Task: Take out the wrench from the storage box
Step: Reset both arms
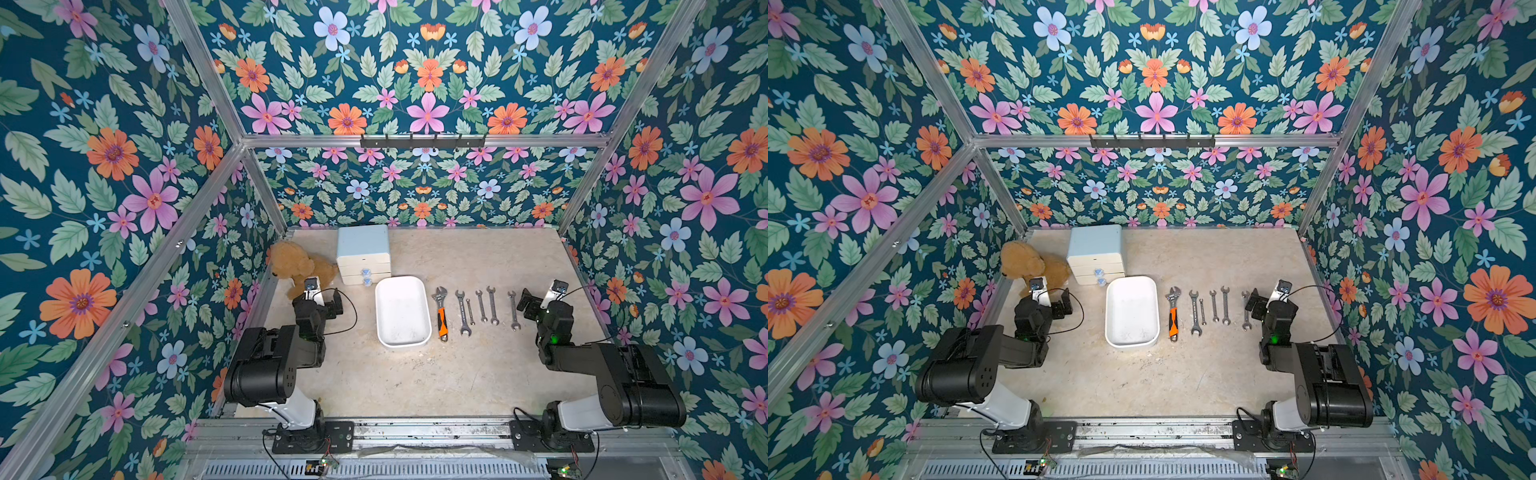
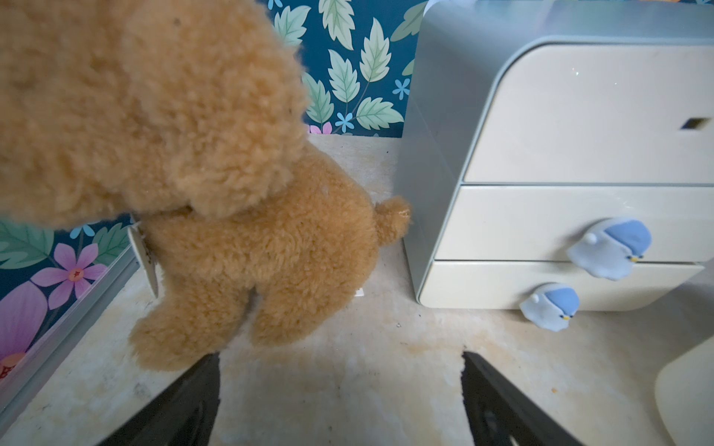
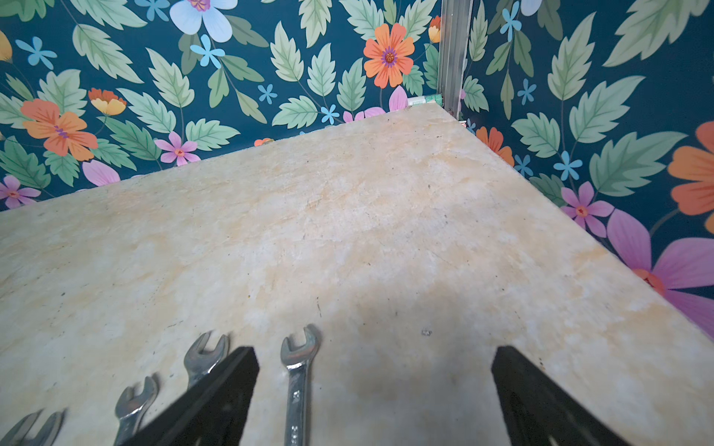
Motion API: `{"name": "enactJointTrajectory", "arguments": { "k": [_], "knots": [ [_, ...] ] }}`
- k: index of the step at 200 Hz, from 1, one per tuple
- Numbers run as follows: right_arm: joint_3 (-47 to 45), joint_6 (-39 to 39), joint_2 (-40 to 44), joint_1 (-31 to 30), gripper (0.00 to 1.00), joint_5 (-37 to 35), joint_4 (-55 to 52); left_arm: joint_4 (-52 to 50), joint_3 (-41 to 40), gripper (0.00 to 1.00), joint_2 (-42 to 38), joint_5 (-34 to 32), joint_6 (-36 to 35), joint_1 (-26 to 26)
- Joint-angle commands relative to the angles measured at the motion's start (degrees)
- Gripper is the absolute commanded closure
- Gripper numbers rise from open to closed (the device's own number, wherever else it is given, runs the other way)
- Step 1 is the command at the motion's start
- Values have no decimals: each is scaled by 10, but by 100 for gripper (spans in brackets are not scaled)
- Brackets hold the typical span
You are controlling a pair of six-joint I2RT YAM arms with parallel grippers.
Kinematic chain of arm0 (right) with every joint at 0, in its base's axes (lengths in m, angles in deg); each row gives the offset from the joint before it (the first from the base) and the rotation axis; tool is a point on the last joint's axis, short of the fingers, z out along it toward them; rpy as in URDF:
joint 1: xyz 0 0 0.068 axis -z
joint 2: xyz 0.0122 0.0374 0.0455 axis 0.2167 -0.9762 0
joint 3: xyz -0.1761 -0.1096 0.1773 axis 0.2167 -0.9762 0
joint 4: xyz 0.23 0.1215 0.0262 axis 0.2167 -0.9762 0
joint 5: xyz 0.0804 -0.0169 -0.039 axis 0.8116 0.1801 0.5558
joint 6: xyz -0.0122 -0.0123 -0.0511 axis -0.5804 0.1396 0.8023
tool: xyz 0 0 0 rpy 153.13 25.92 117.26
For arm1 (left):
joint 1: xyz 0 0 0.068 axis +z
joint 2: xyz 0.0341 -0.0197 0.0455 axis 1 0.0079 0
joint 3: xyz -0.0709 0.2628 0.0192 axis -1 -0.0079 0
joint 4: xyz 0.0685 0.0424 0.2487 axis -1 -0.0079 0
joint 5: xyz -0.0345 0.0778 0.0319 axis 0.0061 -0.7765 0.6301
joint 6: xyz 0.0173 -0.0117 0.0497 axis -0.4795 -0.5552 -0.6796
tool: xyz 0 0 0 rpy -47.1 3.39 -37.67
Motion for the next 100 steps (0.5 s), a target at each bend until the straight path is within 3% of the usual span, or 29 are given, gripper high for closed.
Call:
{"name": "enactJointTrajectory", "arguments": {
  "k": [1, 100],
  "knots": [
    [1, -1, 1, -1, 1, 0, 7, 19, 1, 0, 0, -2, -4, 0],
    [19, 14, -3, 12, 1, 90, -25, 26, -3, 0, -1, -14, -9, -8]
  ]
}}
